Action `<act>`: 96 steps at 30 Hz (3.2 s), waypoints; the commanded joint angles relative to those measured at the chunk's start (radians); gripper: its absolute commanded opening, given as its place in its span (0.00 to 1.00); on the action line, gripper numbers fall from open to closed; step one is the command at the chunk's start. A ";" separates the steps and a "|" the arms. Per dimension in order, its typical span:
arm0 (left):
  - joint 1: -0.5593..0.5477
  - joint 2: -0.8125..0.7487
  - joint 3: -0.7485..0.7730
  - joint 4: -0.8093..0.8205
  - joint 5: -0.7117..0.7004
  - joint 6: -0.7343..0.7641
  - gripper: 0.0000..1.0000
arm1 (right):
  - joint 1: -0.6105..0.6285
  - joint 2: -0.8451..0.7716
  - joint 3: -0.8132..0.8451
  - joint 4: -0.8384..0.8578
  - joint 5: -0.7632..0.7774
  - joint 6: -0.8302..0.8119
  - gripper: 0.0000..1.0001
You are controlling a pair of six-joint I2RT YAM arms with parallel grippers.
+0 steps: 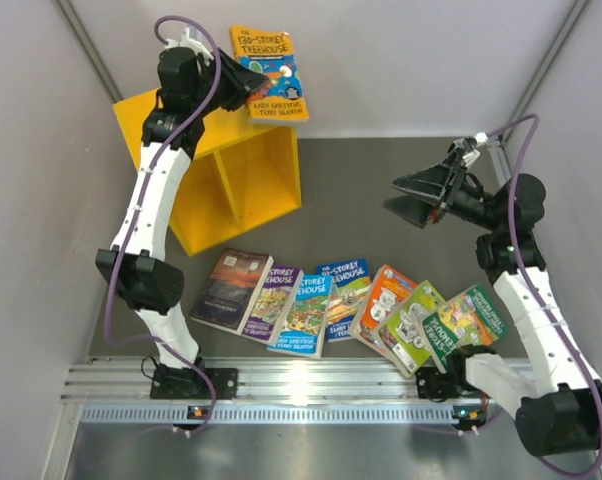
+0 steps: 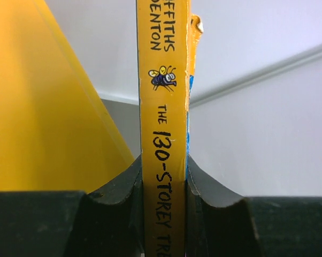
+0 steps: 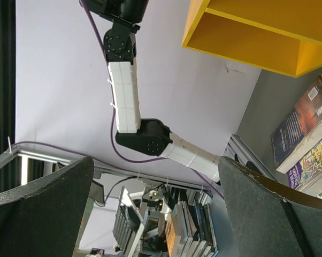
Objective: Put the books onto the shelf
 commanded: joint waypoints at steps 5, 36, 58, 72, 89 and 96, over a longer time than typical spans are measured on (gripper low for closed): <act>0.017 0.001 0.111 -0.038 -0.216 0.063 0.00 | -0.025 -0.026 0.014 -0.104 -0.023 -0.089 0.98; 0.018 0.103 0.191 -0.459 -0.481 0.382 0.99 | 0.030 -0.025 -0.029 -0.253 -0.014 -0.206 0.97; -0.133 -0.278 -0.036 -0.596 -0.746 0.489 0.99 | 0.050 -0.030 0.050 -0.667 0.115 -0.560 0.98; -0.486 -0.436 -0.578 -0.741 -0.768 0.292 0.99 | 0.074 -0.046 0.019 -0.750 0.146 -0.620 0.98; -0.497 -0.249 -1.019 -0.657 -0.539 0.290 0.99 | 0.074 -0.125 -0.072 -0.807 0.146 -0.631 0.98; -0.494 -0.123 -1.019 -0.677 -0.650 0.319 0.99 | 0.074 -0.149 -0.101 -0.821 0.151 -0.628 0.98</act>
